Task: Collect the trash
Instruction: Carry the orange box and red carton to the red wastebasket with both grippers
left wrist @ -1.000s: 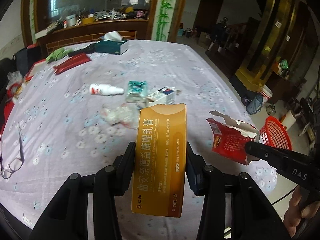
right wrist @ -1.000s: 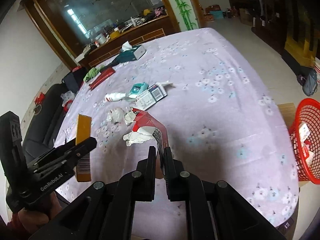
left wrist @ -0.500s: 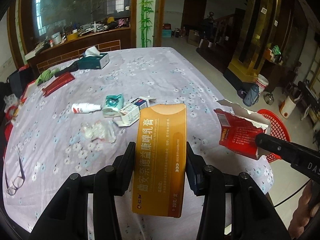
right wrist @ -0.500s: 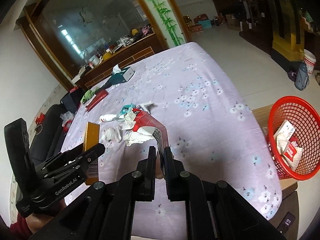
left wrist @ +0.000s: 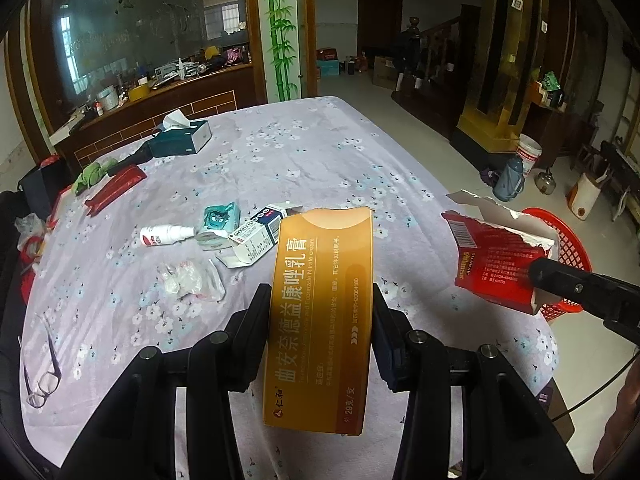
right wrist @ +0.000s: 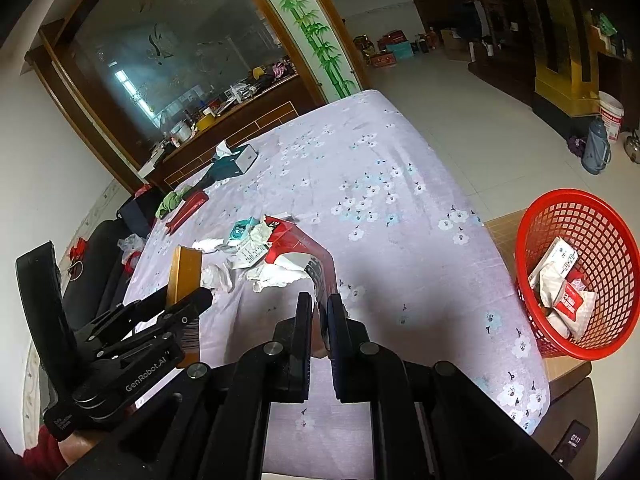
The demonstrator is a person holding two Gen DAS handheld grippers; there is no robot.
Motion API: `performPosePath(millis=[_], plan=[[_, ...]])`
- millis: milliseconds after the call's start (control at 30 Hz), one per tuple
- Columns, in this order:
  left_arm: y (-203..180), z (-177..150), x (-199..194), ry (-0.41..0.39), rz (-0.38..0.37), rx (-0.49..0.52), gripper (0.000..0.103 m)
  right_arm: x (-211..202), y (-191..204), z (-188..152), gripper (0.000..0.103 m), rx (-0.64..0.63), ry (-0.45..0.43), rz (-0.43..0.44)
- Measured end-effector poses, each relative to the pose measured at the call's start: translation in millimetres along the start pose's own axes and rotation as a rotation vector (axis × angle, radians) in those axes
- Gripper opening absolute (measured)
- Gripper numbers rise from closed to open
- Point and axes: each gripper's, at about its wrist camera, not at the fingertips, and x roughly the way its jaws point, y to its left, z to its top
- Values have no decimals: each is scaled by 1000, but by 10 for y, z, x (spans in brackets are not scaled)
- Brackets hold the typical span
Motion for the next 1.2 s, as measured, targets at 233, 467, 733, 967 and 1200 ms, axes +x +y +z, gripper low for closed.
performPosePath(millis=[233, 467, 733, 967, 1200], plan=[[-35, -4, -27, -8, 18, 12, 44, 8, 17, 10, 8, -12, 5, 9], [-43, -5, -28, -6, 17, 14, 44, 2, 10, -4, 8, -10, 8, 9], [-127, -1, -2, 4, 5, 34, 45, -35, -104, -41, 8, 2, 12, -18], [-324, 22, 68, 18, -28, 65, 45, -147, -337, -68, 8, 47, 5, -66], [-645, 50, 154, 27, -77, 115, 45, -330, -647, -71, 8, 112, -22, -106]])
